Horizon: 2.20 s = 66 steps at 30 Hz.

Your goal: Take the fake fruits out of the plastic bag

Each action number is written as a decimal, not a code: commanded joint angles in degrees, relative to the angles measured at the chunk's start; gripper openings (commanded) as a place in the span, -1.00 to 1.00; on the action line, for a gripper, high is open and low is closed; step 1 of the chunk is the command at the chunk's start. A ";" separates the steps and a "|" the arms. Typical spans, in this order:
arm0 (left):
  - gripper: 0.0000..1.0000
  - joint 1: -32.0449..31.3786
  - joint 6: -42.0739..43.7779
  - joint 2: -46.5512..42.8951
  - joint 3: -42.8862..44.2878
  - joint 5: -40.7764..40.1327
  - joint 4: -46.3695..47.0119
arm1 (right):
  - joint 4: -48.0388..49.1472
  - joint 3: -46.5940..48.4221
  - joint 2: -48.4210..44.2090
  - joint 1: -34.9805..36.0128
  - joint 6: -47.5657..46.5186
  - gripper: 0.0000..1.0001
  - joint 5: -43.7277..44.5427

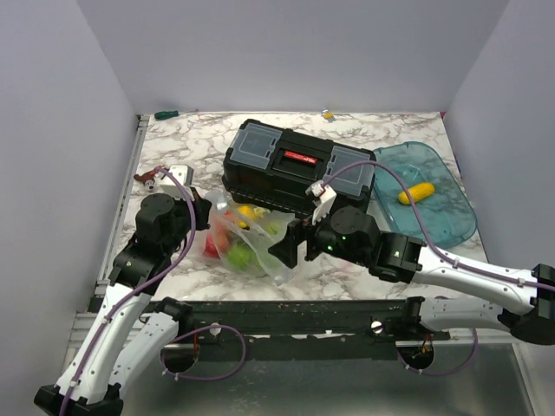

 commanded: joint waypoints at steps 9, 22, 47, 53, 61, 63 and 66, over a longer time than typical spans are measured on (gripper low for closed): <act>0.40 0.30 -12.91 -6.04 6.95 1.84 -17.28 | 1.31 14.43 15.52 0.24 -10.24 0.79 10.05; 0.52 0.12 -33.42 -13.34 -11.36 31.62 -3.54 | 4.34 17.07 26.05 0.12 -13.23 0.34 10.78; -0.18 -3.49 -32.22 -4.78 -14.78 8.85 6.09 | 3.83 20.54 30.62 0.15 -15.66 -0.03 15.49; -1.00 -3.48 -30.01 -3.45 -15.01 10.25 5.94 | 4.32 21.45 33.18 0.12 -16.33 -0.06 17.30; -1.00 -3.48 -31.19 -9.23 -11.98 10.04 -10.35 | 9.77 22.82 37.29 0.05 -18.37 -0.70 29.69; -1.00 -3.49 -32.03 -11.93 -12.28 11.24 -14.23 | 10.36 24.48 38.07 -0.65 -19.72 -0.95 31.71; -1.00 -3.48 -33.09 -16.32 -13.44 14.35 -18.25 | 10.28 26.93 38.01 -3.34 -20.73 -0.99 30.18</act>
